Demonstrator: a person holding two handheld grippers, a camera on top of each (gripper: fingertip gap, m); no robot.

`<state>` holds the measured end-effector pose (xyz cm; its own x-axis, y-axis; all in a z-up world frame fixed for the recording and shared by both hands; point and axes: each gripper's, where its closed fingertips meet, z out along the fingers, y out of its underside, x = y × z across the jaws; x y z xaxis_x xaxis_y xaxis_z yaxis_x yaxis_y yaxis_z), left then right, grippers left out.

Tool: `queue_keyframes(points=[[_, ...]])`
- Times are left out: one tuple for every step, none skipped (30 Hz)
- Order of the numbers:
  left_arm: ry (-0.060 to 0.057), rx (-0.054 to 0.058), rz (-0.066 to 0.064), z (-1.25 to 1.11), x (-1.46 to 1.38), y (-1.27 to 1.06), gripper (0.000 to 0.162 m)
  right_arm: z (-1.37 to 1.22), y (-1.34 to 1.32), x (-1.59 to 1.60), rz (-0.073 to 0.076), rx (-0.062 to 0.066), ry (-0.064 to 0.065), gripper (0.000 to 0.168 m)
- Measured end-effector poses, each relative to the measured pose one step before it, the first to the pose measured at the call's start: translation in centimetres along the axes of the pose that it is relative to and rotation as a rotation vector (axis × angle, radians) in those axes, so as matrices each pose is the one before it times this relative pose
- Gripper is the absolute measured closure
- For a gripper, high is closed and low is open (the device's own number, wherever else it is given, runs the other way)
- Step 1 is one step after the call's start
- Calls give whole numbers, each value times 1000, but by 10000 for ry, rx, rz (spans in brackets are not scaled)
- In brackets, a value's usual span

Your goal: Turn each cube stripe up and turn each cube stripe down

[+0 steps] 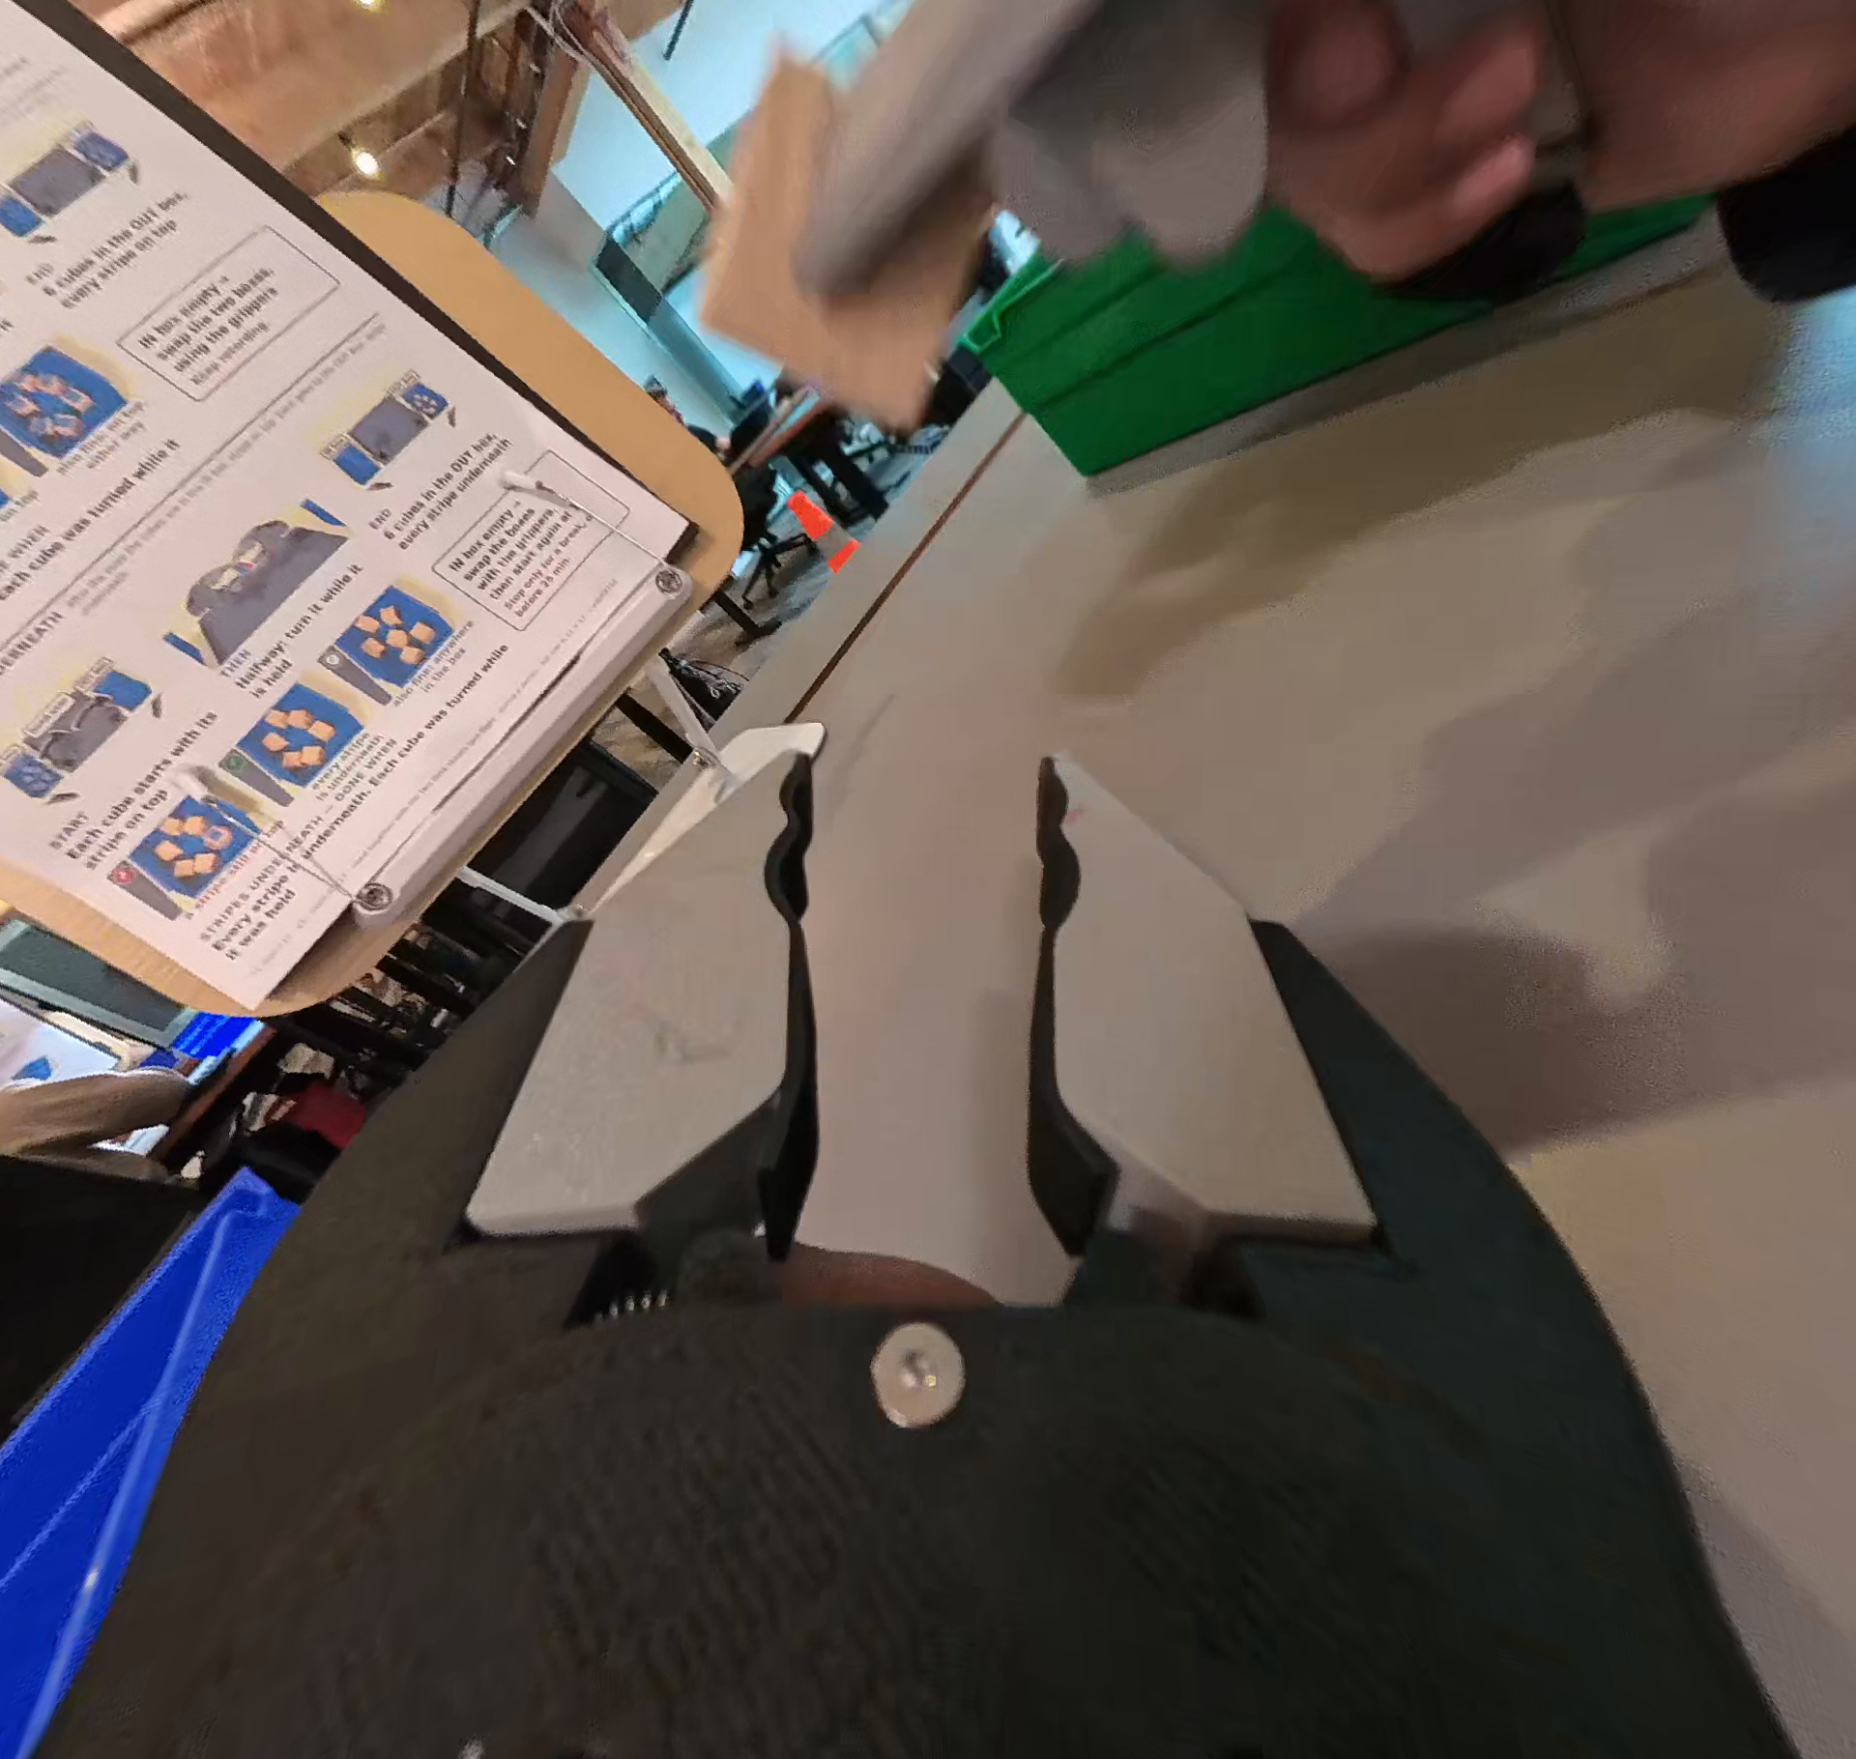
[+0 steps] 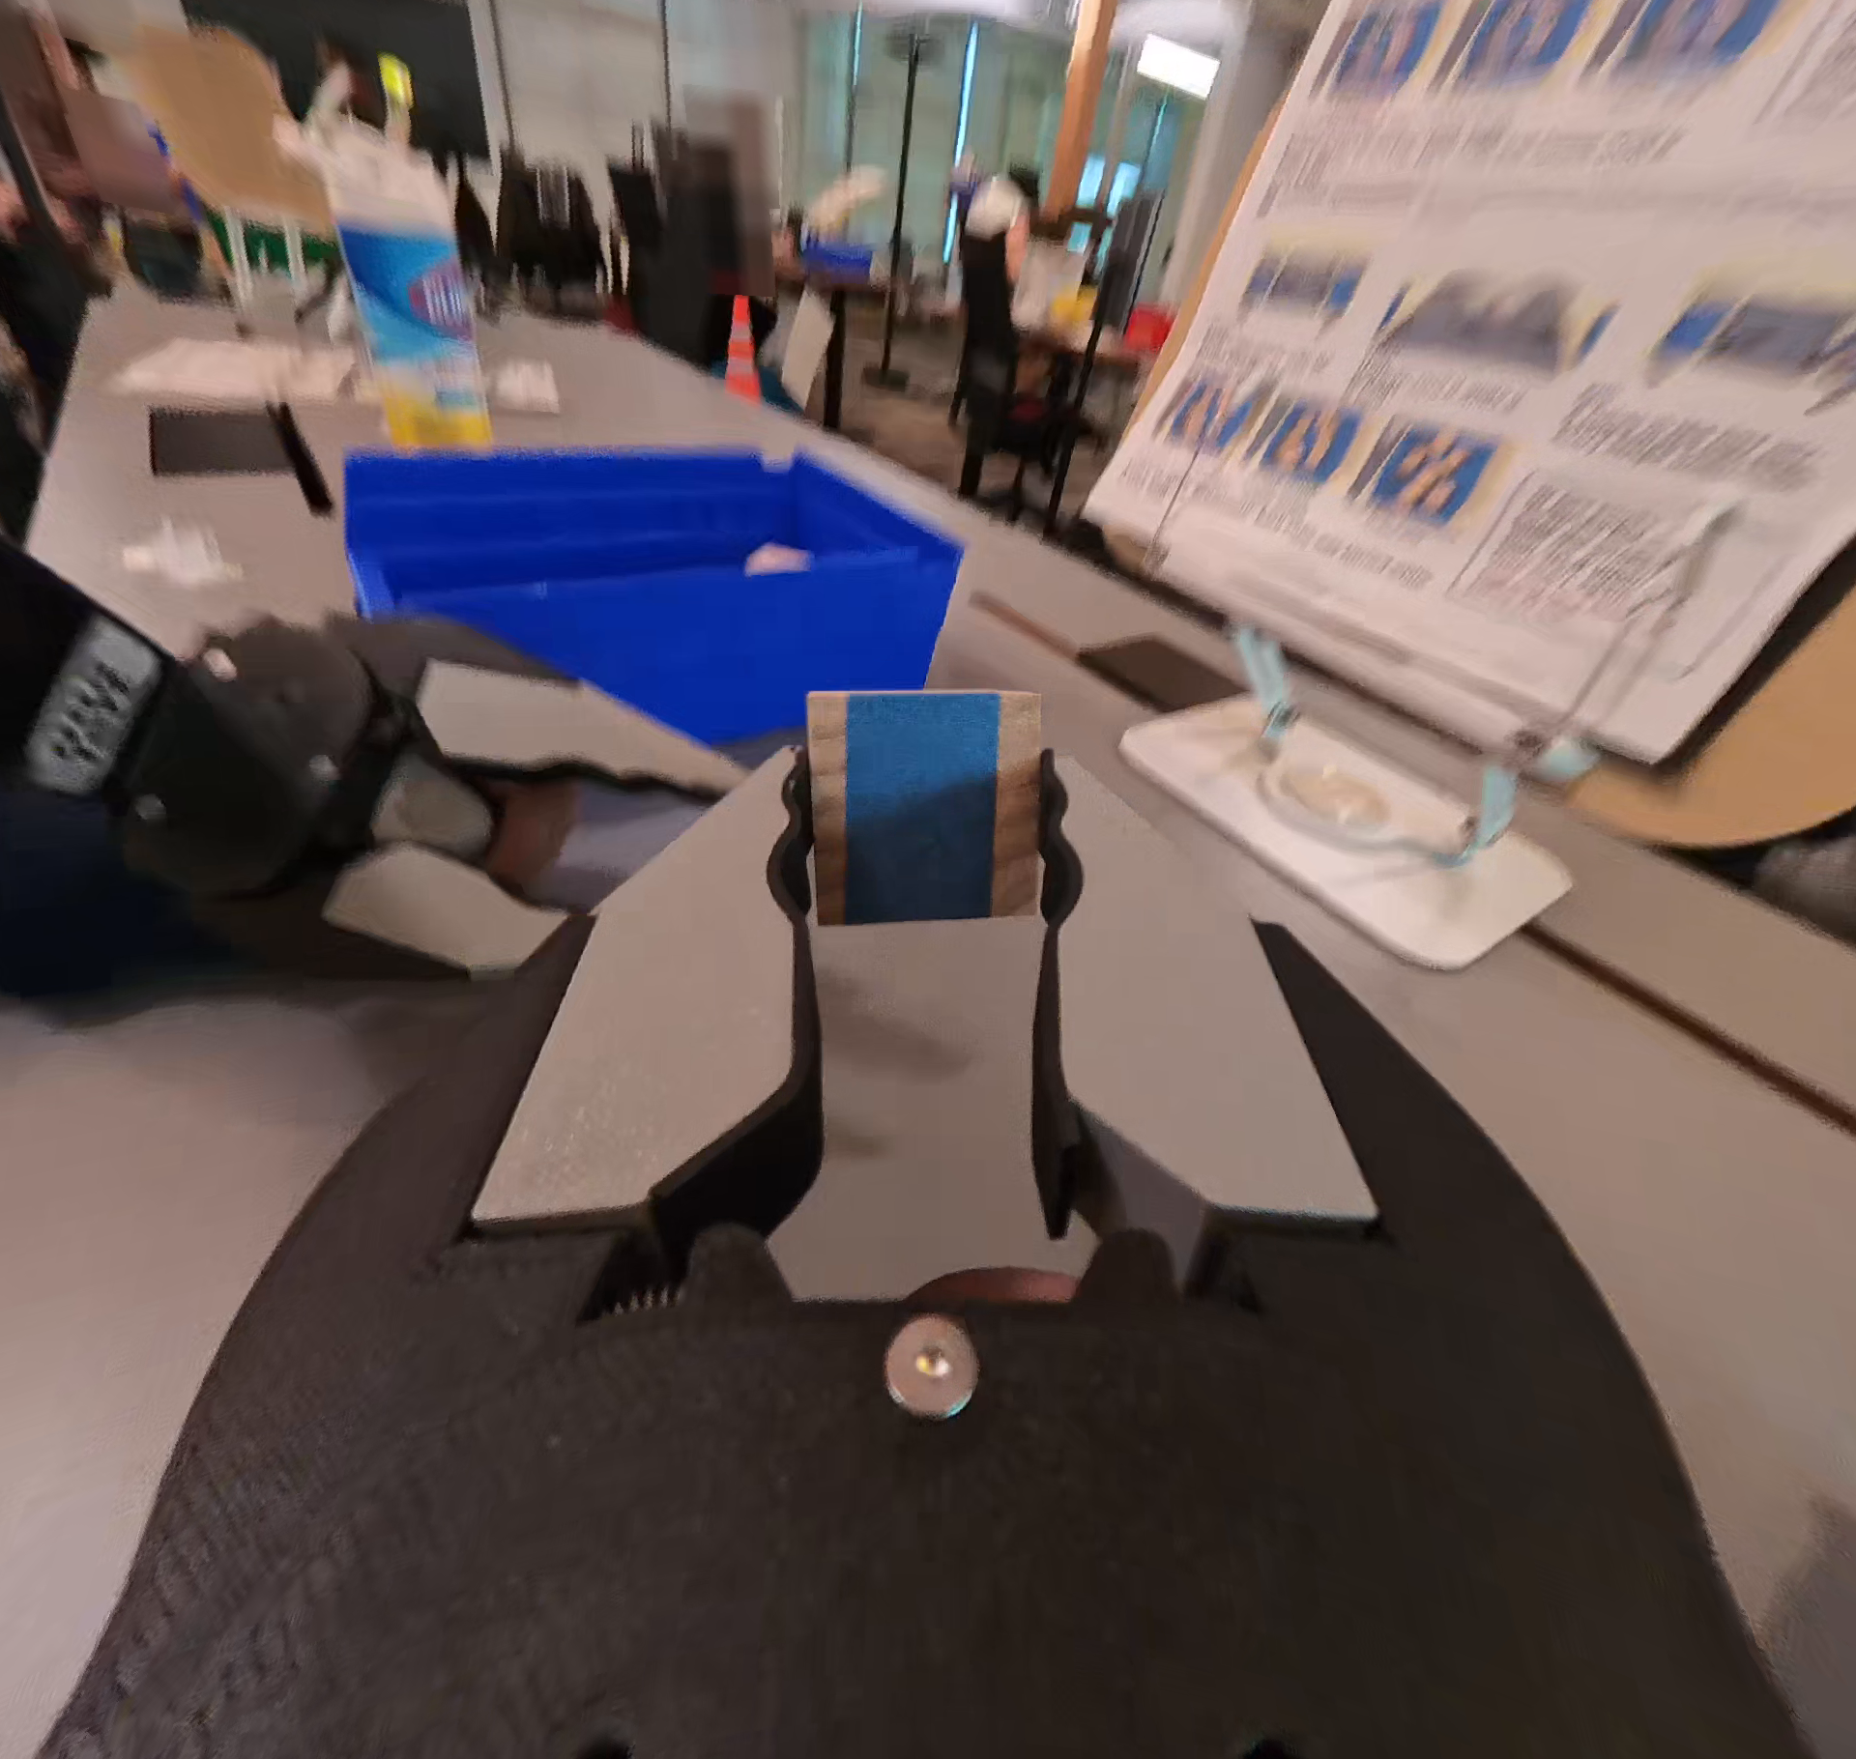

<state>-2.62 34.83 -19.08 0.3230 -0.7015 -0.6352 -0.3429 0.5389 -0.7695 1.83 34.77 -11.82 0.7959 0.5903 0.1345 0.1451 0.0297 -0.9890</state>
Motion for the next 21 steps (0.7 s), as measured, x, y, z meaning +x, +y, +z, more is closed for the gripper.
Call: queue_keyframes(points=[[94,-101,-48,75,155,279,118,-1236,-1785,203,-51,732,178,126],[61,-104,-15,69,102,254,119,-1323,-1763,371,-50,478,212,127],[-1,-78,11,45,7,175,119,-1341,-1432,724,-160,158,334,127],[-14,-73,6,32,-53,141,119,-1397,-963,1163,-184,-143,461,126],[-18,-90,-27,52,-64,132,119,-1461,-426,1698,-149,-394,592,127],[-68,-84,-56,52,-156,106,119,-1484,39,2147,-164,-533,645,126],[-90,-61,-78,39,-206,53,120,-1336,703,2409,-121,-762,551,127],[-89,-77,-78,45,-218,97,121,-1115,1501,2465,50,-1064,378,126],[-67,-95,-51,49,-173,130,121,-888,2011,2576,262,-1122,325,126],[-51,-76,-28,45,-150,104,122,-595,2403,2598,369,-1168,317,126],[-67,-74,-22,36,-162,91,123,-296,2578,2735,304,-1133,518,126],[-79,-77,-14,36,-179,79,123,75,2635,2670,154,-1099,664,126],[-65,-51,-9,16,-140,56,124,477,2735,2144,81,-1185,549,126],[-19,-22,-19,-4,-57,38,124,839,2529,1398,97,-1117,305,126],[1,-28,-32,8,-11,62,125,1033,1962,735,128,-836,81,126],[-7,-49,-23,34,-9,95,125,1067,1425,258,169,-614,-69,126],[25,-53,5,42,62,113,125,990,980,98,169,-419,-68,126],[62,-33,43,42,151,90,125,857,821,150,115,-397,16,126],[32,-33,78,31,129,108,126,676,613,324,96,-336,157,126],[-3,-76,83,50,95,181,126,441,350,399,53,-195,228,125],[26,-107,60,87,128,244,126,200,104,301,32,-69,175,126]])
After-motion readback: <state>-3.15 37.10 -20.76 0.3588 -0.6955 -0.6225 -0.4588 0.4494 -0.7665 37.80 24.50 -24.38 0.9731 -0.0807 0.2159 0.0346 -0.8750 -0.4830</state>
